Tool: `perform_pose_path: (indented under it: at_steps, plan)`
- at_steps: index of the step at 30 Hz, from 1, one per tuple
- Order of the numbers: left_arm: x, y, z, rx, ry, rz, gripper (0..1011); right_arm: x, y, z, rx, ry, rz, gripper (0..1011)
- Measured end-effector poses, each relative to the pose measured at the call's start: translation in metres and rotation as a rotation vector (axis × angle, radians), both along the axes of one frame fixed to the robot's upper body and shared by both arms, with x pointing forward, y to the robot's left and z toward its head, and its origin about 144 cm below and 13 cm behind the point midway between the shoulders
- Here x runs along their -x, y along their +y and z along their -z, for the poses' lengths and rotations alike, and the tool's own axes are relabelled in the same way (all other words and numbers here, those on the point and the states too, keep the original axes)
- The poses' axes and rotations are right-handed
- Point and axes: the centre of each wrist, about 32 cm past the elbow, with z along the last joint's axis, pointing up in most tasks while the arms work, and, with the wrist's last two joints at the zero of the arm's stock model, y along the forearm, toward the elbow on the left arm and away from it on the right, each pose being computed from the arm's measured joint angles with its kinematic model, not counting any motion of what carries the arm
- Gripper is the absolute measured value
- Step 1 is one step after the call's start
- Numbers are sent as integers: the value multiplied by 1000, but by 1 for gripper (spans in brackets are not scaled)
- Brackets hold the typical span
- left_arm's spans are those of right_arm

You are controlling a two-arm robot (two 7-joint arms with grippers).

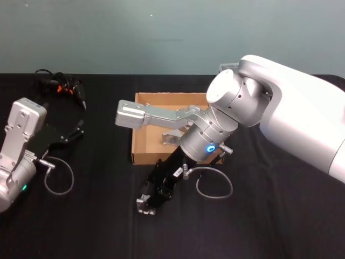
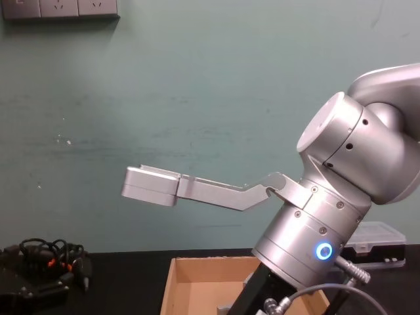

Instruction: Use one hand to pick up the angle iron from the table and place it into the box.

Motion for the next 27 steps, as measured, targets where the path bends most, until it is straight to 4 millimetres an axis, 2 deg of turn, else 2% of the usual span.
perform_pose_path:
  at_steps: [7, 8, 9, 14, 27]
  plan:
    - [0, 0, 0, 0, 0, 0, 1011, 0, 0, 0, 0, 0, 0, 303]
    - [0, 0, 0, 0, 0, 0, 1011, 0, 0, 0, 0, 0, 1, 238]
    - [0, 0, 0, 0, 0, 0, 1011, 0, 0, 0, 0, 0, 0, 238]
    - [0, 0, 0, 0, 0, 0, 1011, 0, 0, 0, 0, 0, 1, 77]
    - [0, 0, 0, 0, 0, 0, 1011, 6, -3, -5, -42, -45, 7, 57]
